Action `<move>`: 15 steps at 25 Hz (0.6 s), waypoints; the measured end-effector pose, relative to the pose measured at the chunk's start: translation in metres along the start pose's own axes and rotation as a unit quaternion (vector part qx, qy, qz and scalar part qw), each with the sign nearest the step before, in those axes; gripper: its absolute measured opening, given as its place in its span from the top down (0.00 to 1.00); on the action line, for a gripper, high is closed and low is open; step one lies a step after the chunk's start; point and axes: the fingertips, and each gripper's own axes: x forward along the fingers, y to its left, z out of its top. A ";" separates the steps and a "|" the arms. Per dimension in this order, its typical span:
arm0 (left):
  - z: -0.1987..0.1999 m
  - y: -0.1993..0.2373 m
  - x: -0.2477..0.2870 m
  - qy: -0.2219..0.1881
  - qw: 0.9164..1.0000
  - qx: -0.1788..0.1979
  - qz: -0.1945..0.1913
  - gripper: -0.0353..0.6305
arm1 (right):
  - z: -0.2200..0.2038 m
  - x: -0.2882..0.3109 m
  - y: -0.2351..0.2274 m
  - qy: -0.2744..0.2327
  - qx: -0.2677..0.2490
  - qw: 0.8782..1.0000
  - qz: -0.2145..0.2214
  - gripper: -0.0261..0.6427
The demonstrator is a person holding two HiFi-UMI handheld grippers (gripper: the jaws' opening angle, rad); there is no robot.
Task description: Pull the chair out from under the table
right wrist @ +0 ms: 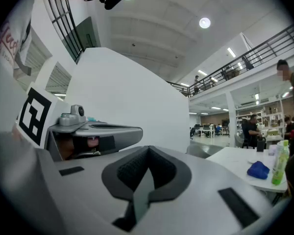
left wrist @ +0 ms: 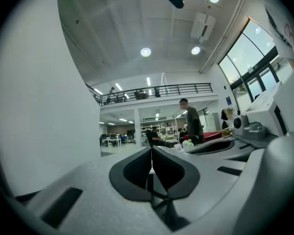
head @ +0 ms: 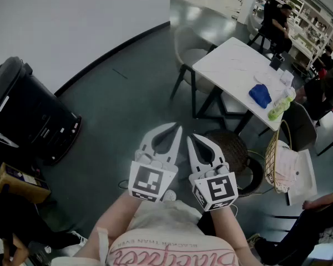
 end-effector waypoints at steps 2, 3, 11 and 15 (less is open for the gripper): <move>-0.006 -0.012 -0.005 0.006 1.000 0.003 0.001 0.94 | -0.004 -0.007 -0.001 0.008 -0.008 1.000 -0.001 0.96; -0.008 -0.015 -0.008 0.009 1.000 0.006 0.003 0.94 | -0.003 -0.008 0.001 0.009 -0.007 1.000 -0.002 0.96; -0.004 -0.001 -0.035 -0.008 0.999 -0.028 0.032 0.94 | 0.009 -0.004 0.035 0.017 -0.025 1.000 0.009 0.96; 0.001 0.014 -0.034 -0.013 0.998 -0.037 0.042 0.94 | 0.015 0.001 0.033 0.012 -0.034 0.999 0.000 0.96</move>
